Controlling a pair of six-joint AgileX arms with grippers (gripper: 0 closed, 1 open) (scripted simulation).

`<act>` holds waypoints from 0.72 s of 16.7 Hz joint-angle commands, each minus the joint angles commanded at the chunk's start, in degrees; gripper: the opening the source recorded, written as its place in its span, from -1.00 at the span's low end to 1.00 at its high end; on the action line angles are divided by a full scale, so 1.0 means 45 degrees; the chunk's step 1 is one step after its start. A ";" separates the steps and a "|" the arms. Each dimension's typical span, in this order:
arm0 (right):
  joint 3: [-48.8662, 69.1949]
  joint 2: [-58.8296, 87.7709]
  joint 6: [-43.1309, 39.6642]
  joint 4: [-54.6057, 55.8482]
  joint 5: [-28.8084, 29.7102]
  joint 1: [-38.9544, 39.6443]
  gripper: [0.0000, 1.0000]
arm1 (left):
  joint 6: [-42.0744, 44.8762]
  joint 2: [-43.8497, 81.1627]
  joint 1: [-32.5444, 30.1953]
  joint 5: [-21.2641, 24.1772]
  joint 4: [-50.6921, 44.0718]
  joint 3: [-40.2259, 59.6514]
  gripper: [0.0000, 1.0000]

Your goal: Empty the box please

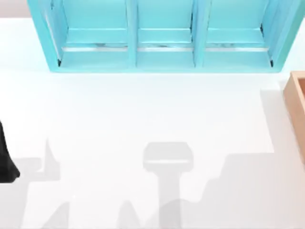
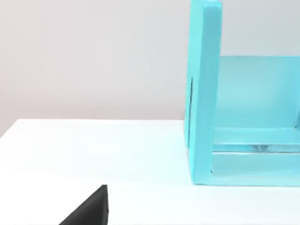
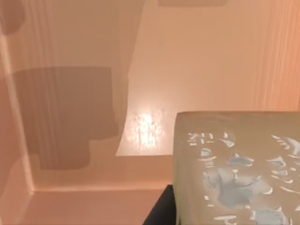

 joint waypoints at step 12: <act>0.1011 0.3036 0.7433 0.2393 0.0018 0.8109 -1.00 | 0.0000 0.0000 0.0000 0.0000 0.0000 0.0000 1.00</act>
